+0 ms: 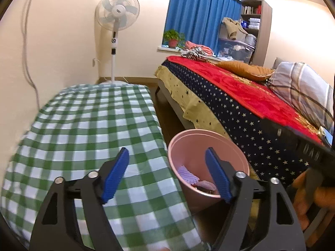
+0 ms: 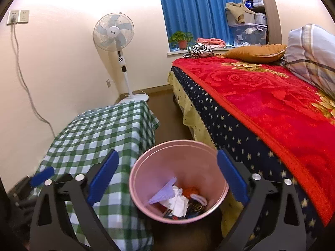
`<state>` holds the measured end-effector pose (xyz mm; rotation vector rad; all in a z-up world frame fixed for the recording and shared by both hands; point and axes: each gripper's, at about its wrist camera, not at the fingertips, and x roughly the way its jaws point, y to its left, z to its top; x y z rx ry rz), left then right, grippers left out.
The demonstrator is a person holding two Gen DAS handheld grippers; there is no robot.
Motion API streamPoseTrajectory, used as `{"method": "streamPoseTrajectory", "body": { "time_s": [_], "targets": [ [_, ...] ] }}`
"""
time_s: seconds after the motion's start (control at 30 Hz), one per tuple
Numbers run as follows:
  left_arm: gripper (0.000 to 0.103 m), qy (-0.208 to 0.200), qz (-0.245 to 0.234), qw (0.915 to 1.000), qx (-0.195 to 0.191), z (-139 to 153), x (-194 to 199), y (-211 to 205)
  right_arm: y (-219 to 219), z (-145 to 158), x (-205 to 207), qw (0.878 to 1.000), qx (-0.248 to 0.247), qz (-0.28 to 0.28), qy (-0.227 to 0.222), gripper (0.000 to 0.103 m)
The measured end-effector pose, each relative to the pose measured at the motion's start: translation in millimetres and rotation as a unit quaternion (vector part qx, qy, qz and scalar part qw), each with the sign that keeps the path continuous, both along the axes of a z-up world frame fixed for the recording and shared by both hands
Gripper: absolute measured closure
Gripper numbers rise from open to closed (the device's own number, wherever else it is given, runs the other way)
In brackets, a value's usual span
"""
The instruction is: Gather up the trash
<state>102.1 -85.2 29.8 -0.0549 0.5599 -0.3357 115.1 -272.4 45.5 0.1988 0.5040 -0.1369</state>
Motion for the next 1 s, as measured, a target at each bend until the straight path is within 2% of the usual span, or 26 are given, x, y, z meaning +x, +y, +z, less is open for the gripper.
{"method": "streamPoseTrajectory", "body": {
  "time_s": [0.1,0.17,0.27,0.4,0.5,0.67,0.8,1.0],
  "targets": [
    [0.024,-0.002,0.007,1.0,0.007,10.4,-14.0,14.4,13.4,-1.5,-15.6,1.0,-0.001,0.007,-0.004,0.005],
    [0.016,-0.005,0.015,0.9997,0.018,15.0,-25.4,26.2,23.1,-2.7,-22.6,1.0,-0.008,0.013,-0.003,0.005],
    [0.009,-0.008,0.041,0.9989,0.02,12.9,-44.2,47.9,36.7,-6.0,-30.9,1.0,-0.021,0.016,0.001,0.005],
    [0.008,-0.016,0.082,0.9963,0.02,-5.1,-62.5,69.5,51.0,-16.8,-39.6,0.999,-0.032,0.013,0.01,0.005],
    [0.008,0.002,0.107,0.9942,0.009,-17.4,-58.2,77.1,60.5,-24.5,-36.2,0.999,-0.042,0.025,0.023,0.005],
    [0.008,0.0,0.128,0.9915,0.022,-28.4,-49.4,80.3,68.2,-34.8,-29.2,0.998,-0.052,0.03,0.034,0.005],
    [0.008,0.017,0.139,0.9902,0.009,-38.7,-45.4,88.7,77.3,-42.1,-21.1,0.997,-0.056,0.038,0.043,0.005],
    [0.008,0.007,0.147,0.9889,0.019,-40.0,-42.9,90.1,84.9,-46.6,-12.3,0.996,-0.058,0.046,0.048,0.005]
  ]
}}
